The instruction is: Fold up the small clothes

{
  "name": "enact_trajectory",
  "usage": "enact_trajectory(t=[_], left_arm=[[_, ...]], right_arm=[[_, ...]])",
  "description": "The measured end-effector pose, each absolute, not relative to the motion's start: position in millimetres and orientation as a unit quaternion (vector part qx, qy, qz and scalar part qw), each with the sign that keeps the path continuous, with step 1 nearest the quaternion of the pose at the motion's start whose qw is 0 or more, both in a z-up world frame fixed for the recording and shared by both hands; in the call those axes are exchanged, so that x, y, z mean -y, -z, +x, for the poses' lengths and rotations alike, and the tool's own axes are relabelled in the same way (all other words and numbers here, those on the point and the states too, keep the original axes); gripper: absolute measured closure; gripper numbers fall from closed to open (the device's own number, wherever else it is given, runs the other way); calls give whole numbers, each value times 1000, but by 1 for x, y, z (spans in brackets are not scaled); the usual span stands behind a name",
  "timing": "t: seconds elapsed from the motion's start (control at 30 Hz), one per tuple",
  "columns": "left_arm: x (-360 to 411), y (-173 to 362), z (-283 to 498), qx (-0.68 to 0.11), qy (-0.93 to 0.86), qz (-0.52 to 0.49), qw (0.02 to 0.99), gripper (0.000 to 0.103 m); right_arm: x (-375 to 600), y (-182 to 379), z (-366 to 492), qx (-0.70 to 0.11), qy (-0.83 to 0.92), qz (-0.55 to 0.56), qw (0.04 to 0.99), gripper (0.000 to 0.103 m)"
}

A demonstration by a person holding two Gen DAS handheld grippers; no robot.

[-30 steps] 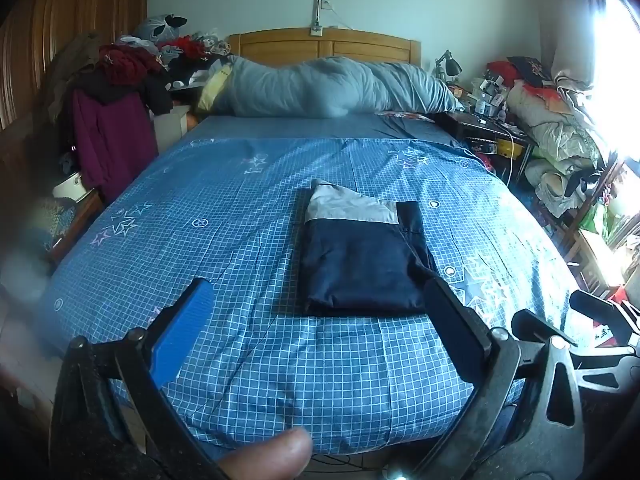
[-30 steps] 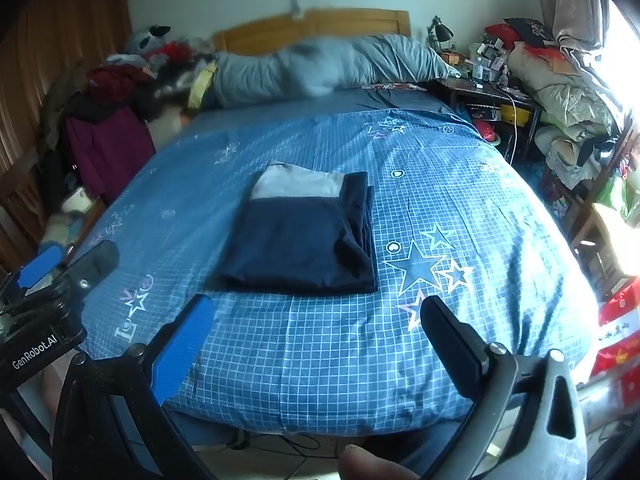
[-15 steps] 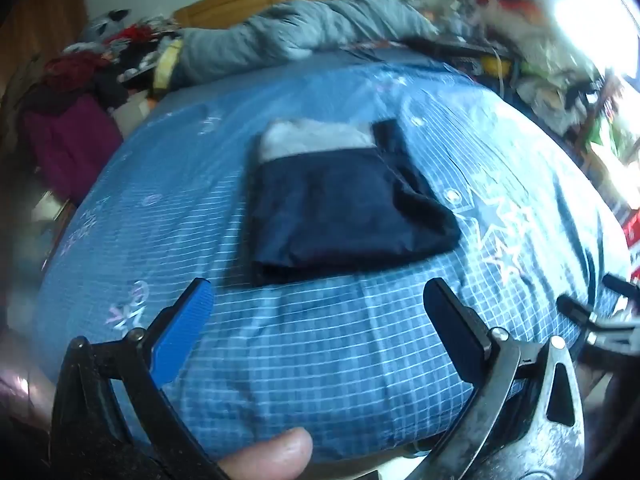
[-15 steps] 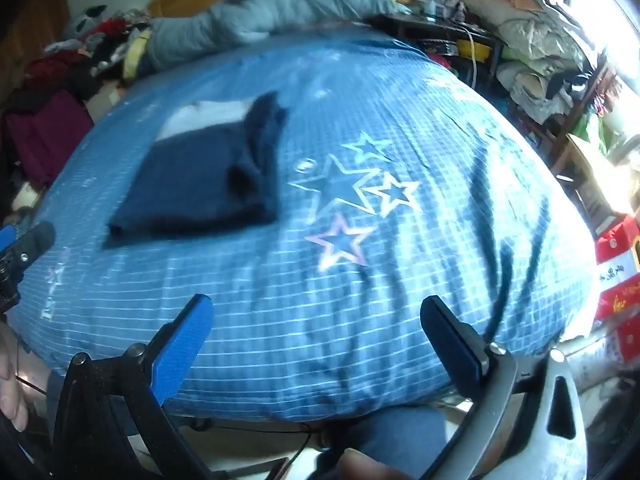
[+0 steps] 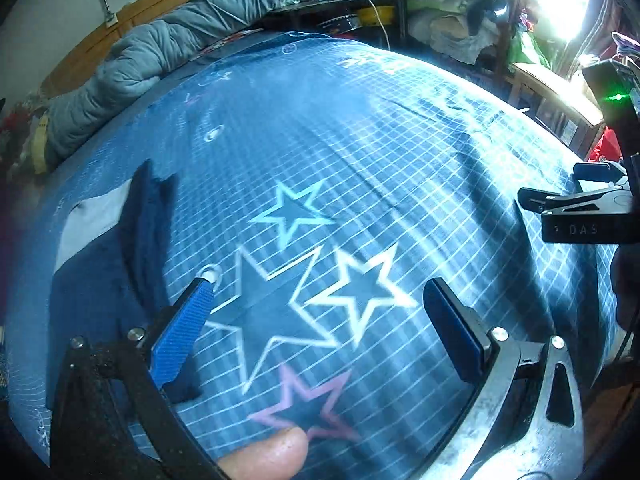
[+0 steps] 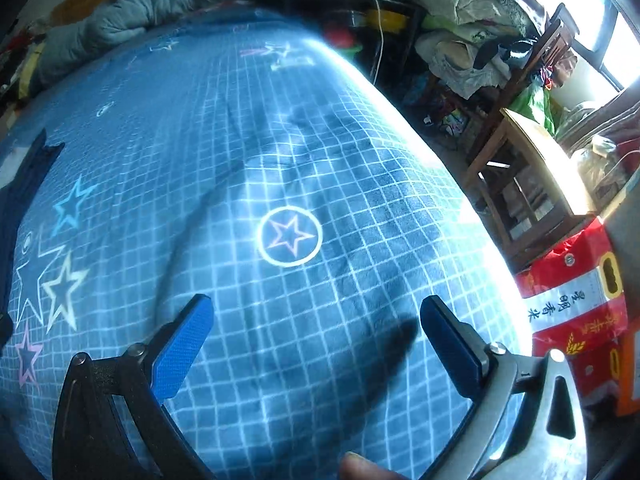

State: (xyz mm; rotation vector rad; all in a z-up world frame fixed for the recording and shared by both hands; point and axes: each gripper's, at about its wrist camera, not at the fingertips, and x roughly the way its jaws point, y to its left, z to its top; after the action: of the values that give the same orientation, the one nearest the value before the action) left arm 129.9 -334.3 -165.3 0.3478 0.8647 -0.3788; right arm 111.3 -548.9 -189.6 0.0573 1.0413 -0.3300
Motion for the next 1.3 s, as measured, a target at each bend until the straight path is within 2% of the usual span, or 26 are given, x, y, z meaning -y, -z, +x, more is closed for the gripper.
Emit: enact_trajectory(t=[0.13,0.3,0.67,0.8,1.3], left_arm=[[380,183,141,-410,181,170,877,0],[399,197,138,-413,174,164,879,0],[434,195,168,-449,93,71,886,0],[443,202,176,-457,89,57,883,0],[438,205,174,-457,95,48,883,0]], right_arm=[[552,206,134,-500,127,22,856,0],[554,211,156,-496,95,19,863,0],[542,209,175,-493,69,-14,867,0],[554,213,176,-463,67,13,884,0],[555,222,179,-459,76,21,885,0]])
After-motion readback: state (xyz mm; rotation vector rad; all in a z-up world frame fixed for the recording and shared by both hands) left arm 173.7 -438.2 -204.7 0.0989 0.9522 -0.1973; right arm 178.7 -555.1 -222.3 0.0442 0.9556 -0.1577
